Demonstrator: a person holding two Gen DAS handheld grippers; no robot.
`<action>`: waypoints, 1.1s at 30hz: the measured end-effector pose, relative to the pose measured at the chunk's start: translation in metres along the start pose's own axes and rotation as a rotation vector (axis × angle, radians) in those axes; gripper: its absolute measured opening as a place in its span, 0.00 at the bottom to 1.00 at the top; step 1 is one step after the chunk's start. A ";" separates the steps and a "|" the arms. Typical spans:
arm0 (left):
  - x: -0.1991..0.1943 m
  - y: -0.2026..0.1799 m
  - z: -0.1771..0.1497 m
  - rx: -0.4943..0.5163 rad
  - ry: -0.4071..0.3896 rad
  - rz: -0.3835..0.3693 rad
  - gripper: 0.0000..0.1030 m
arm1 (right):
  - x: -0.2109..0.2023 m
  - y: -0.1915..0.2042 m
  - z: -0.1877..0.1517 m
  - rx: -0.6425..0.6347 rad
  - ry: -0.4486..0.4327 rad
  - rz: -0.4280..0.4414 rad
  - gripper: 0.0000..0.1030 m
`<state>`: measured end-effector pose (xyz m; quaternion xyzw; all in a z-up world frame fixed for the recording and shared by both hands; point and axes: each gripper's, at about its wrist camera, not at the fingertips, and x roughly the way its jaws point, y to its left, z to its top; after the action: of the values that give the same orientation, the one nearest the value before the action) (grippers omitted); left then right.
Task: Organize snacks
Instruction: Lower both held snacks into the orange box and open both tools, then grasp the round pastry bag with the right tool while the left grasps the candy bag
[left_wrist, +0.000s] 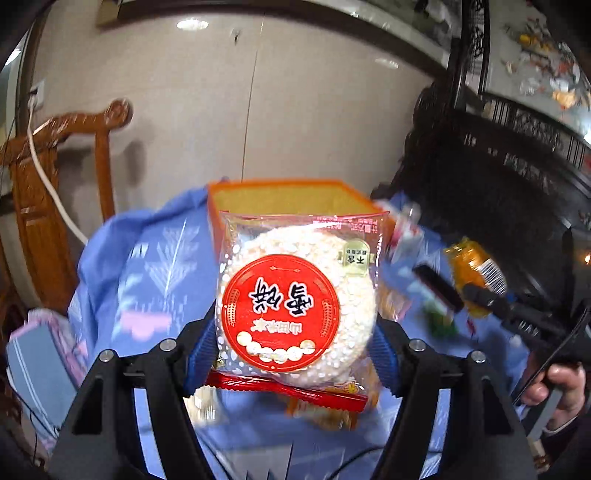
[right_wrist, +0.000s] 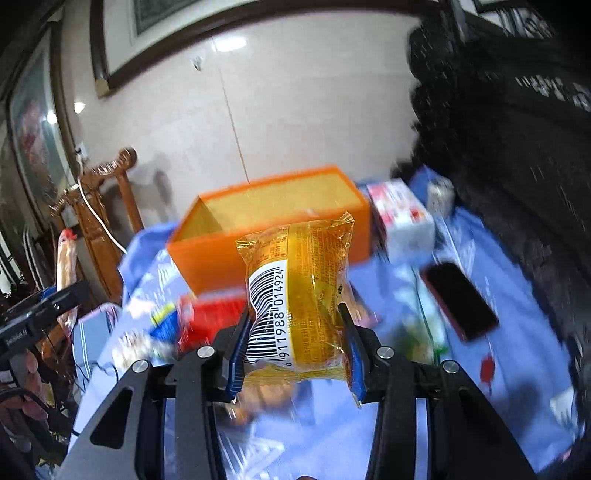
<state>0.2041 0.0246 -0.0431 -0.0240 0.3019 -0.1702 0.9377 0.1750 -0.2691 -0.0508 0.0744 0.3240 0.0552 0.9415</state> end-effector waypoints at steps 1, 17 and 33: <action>0.001 0.000 0.011 0.000 -0.011 -0.006 0.67 | 0.003 0.004 0.013 -0.014 -0.019 0.009 0.42; 0.118 0.004 0.178 0.019 -0.065 0.130 0.96 | 0.114 0.038 0.171 -0.111 -0.112 0.019 0.78; 0.023 0.064 0.047 -0.120 -0.009 0.172 0.96 | 0.027 0.044 0.024 -0.118 -0.010 0.129 0.78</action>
<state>0.2682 0.0747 -0.0274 -0.0549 0.3080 -0.0706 0.9472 0.2091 -0.2238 -0.0405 0.0398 0.3098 0.1345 0.9404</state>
